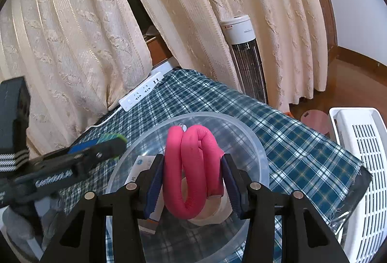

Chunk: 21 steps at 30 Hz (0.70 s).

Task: Organize objects
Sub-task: 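Carry the green dotted block and pink tube over the clear bowl, then open both grippers to drop the block and pink tube into the bowl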

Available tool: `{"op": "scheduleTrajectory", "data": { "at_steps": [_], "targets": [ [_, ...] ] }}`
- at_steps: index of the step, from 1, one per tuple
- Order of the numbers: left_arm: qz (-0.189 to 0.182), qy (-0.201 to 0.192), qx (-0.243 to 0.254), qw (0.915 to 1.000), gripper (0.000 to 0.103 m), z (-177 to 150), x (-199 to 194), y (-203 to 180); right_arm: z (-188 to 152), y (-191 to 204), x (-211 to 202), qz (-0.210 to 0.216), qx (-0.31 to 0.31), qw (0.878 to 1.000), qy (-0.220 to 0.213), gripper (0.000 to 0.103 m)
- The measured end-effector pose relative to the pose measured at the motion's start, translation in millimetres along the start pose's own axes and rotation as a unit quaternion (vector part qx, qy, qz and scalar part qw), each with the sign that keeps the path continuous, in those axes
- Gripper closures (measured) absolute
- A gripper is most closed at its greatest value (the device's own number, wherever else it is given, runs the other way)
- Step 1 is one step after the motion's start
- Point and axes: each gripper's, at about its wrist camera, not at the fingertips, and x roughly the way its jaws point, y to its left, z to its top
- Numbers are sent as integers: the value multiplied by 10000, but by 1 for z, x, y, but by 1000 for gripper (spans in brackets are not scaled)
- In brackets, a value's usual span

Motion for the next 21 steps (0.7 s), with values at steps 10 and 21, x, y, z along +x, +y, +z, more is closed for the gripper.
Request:
{"op": "scheduleTrajectory", "data": {
  "at_steps": [10,21],
  "targets": [
    [-194,-41,132,9997,40,18,18,-11,1,1,8,22,24,10000,64,52],
    [77,-56,-128,9999,37,17,18,11,1,6,15,62,58,9999,111,52]
  ]
}}
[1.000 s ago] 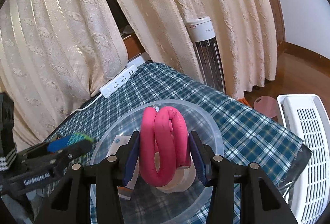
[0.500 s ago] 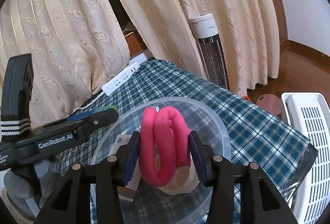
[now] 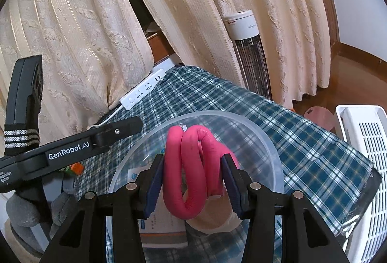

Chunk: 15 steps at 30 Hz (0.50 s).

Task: Organize objects
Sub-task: 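Open both grippers to drop the block and pink tube into the bowl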

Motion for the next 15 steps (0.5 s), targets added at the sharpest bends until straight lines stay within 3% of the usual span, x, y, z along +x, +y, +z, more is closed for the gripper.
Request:
{"op": "scheduleTrajectory", "data": {
  "at_steps": [3,5,15],
  "targets": [
    [109,-23,-33,9999,35,-4,-3,4,0,0,0,-9,42,10000,-13,51],
    [156,-36,-51,9999,32,-6,-6,6,0,-1,0,3,100,9999,-44,43],
    [366,-135,-60,9992,30,-16,-19,13,-1,11,-6,24,43,9999,-116,41]
  ]
}}
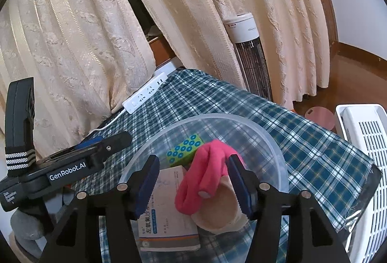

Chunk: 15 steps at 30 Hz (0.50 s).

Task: Organize objects
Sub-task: 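Open both grippers to drop the block and pink tube into the bowl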

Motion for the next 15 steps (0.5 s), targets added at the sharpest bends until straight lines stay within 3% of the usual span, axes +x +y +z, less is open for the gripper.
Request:
{"op": "scheduleTrajectory", "data": {
  "at_steps": [15],
  "targets": [
    [272,-80,-289,9992,29,-12,-18,34,-4,31,-7,87,-295,9995,-72,41]
  ]
}}
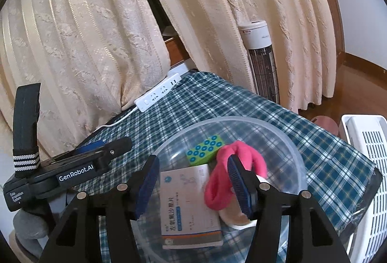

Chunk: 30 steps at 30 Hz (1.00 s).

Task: Organize objects
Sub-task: 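Open both grippers to drop the block and pink tube into the bowl, then move both grippers back toward the remaining blocks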

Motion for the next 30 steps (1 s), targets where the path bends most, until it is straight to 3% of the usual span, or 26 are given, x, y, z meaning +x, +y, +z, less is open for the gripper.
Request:
{"op": "scheduleTrajectory", "data": {
  "at_steps": [16,30],
  "targets": [
    [380,-5,-456,9982,29,-20,-18,66,-9,51,10,271,-320,9989,188,41],
    [920,-31,-1081,9899,29,-44,-40,149,-22,107,30,551,-662,9953,437,40]
  ]
}}
